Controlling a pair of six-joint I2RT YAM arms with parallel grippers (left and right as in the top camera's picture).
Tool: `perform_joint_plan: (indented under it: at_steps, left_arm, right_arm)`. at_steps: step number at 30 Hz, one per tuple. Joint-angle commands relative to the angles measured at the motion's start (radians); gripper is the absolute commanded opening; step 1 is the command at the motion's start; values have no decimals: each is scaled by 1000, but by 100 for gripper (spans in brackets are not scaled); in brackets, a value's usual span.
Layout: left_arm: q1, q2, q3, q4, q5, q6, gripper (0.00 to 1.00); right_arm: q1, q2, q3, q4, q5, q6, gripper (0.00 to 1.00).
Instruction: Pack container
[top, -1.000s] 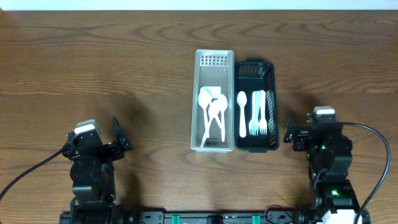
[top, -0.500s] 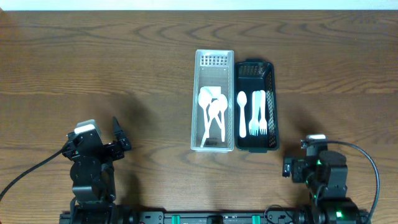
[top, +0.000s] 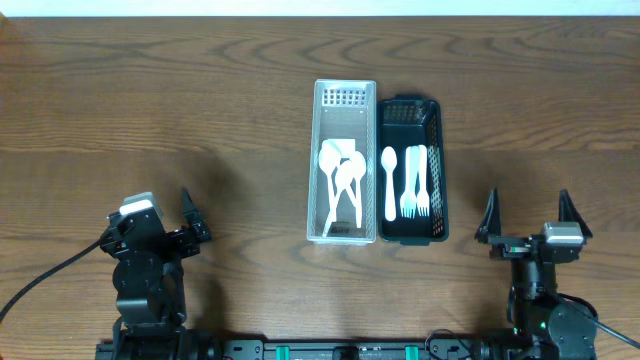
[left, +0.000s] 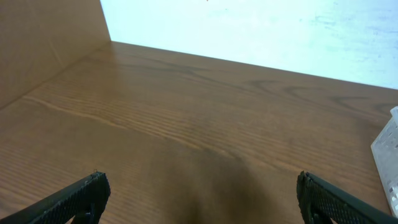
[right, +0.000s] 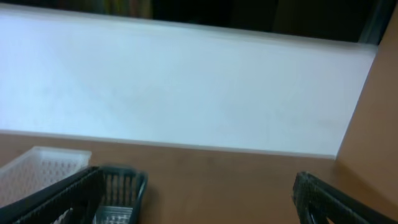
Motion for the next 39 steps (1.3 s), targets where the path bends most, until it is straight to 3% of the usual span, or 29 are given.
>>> perform_joint_plan:
  at_steps: [1, 4, 12, 39]
  left_arm:
    - [-2, -6, 4, 0, -8, 16, 98]
    - [-2, -6, 4, 0, -8, 16, 98]
    - [-2, -6, 4, 0, -8, 16, 98]
    - [-2, -6, 4, 0, -8, 16, 98]
  right_arm:
    - [9, -3, -95, 103, 10, -13, 99]
    - [9, -3, -166, 164, 14, -28, 99]
    - [9, -3, -163, -92, -26, -3, 99]
    - [8, 0, -163, -88, -32, 3, 99]
